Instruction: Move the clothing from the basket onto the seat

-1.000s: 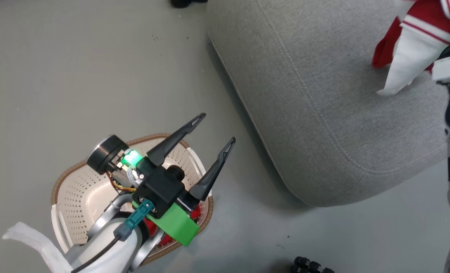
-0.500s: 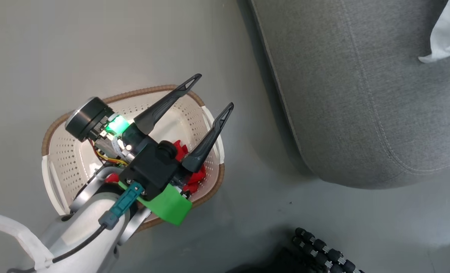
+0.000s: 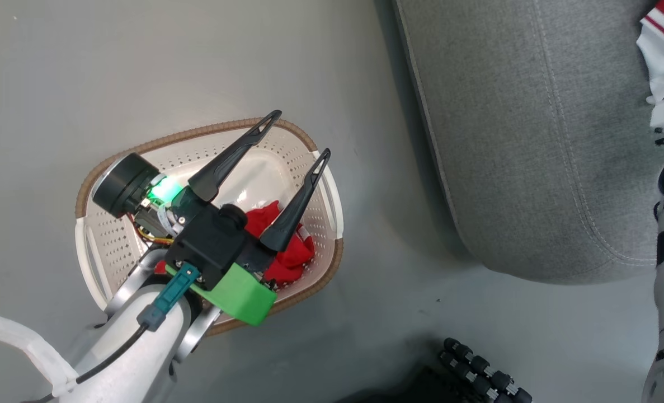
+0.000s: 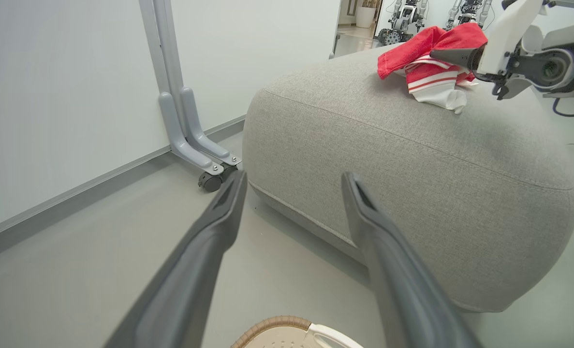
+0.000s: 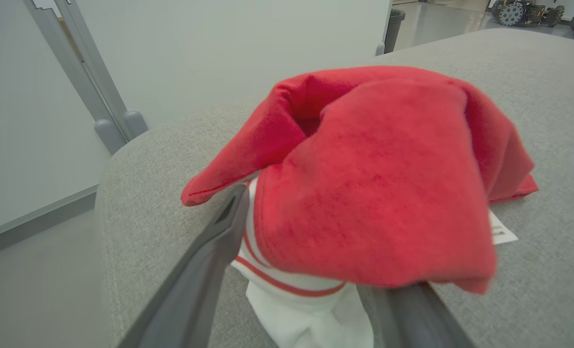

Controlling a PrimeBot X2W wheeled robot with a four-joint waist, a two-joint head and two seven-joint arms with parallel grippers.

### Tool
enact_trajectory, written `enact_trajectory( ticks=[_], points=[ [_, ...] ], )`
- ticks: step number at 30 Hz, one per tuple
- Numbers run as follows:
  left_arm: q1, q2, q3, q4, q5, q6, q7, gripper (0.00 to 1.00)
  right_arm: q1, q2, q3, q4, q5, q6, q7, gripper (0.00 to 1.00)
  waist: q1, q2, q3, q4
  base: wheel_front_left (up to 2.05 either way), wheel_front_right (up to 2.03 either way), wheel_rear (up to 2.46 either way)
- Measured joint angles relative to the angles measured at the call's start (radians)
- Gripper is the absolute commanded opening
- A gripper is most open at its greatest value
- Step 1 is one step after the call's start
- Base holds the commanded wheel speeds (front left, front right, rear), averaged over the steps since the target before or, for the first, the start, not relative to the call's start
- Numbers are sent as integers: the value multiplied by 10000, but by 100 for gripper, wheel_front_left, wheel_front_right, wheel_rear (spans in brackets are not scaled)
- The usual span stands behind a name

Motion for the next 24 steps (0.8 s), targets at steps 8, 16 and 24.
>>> enact_trajectory(
  ticks=[8,16,24],
  points=[
    [531,-249,40,568,-389,278,-447,100,1749,708,334,-1264,-412,0,0,100,-1,0,-1027,-112,0,0,0],
    [1195,-612,236,1279,-840,800,-1026,100,3419,1087,997,-3371,-907,0,0,100,-2,0,-2239,6,0,0,0],
    [1653,-951,675,2057,-1156,1235,-1582,100,4971,1313,1540,-4834,-1325,0,-2,100,-2,0,-3245,588,0,0,0]
  ],
)
